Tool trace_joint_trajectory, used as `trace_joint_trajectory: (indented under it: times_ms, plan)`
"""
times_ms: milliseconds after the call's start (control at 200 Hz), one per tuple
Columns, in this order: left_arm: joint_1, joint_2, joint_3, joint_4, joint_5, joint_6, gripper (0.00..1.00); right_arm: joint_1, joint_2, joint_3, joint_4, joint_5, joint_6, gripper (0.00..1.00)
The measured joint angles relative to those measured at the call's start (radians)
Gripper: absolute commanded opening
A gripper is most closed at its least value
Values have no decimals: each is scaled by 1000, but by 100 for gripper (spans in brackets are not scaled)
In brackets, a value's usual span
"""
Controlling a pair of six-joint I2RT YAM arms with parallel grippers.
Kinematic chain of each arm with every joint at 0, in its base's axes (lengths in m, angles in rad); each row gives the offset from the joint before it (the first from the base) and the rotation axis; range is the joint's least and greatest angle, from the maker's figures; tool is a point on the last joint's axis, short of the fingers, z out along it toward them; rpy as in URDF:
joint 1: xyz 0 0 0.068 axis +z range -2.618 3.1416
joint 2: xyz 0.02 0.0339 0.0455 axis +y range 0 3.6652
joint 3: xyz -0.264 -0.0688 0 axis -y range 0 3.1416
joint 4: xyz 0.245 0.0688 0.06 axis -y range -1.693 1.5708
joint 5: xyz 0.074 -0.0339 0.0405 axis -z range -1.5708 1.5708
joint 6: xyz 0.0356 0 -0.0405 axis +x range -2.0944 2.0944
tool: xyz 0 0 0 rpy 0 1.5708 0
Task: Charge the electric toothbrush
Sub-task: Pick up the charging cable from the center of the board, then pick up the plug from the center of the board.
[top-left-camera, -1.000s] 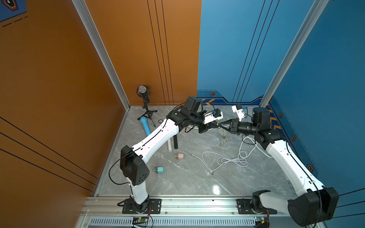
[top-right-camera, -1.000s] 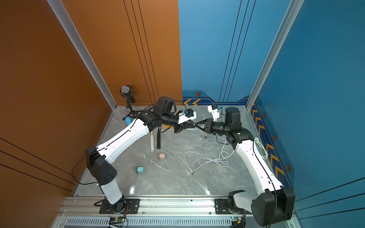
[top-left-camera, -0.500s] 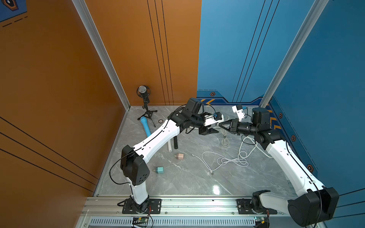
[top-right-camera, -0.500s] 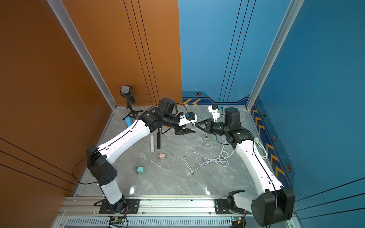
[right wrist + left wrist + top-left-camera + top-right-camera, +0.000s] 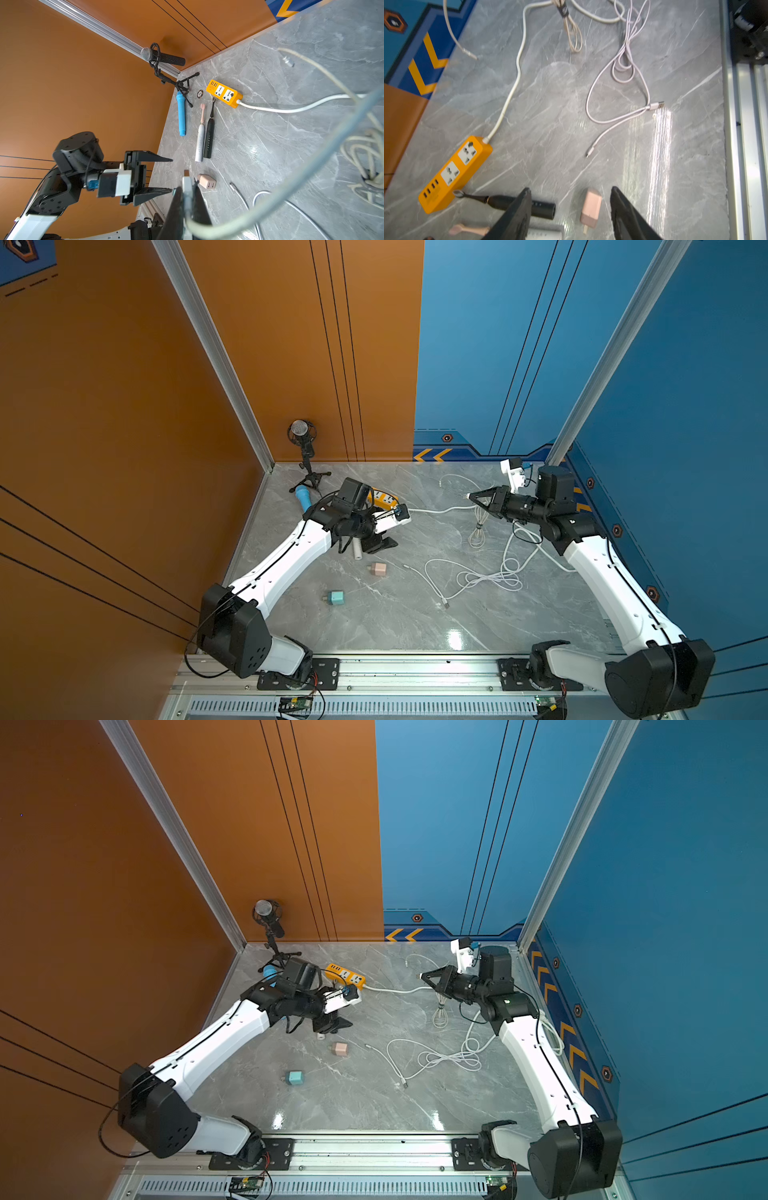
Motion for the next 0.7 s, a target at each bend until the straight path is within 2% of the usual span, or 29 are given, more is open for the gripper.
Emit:
trace_joint_trajectory:
  times_ms: [130,295,425,581,701]
  plan:
    - [7,36,-89,-58,-3,76,59,-2,0,0,0,-2,-8,1]
    - [32,184,-71,-66,39,100,54,-5,-14,-19,-1,-2,-23,2]
    - [68,278,-60,-64,62,100,54,-14,-23,-23,-8,-10,-29,2]
    - [76,297,-69,-43,71,99,54,-22,-28,-23,-31,-29,-47,2]
    - [61,269,-135,11,64,103,52,-31,-30,-23,-50,-35,-54,2]
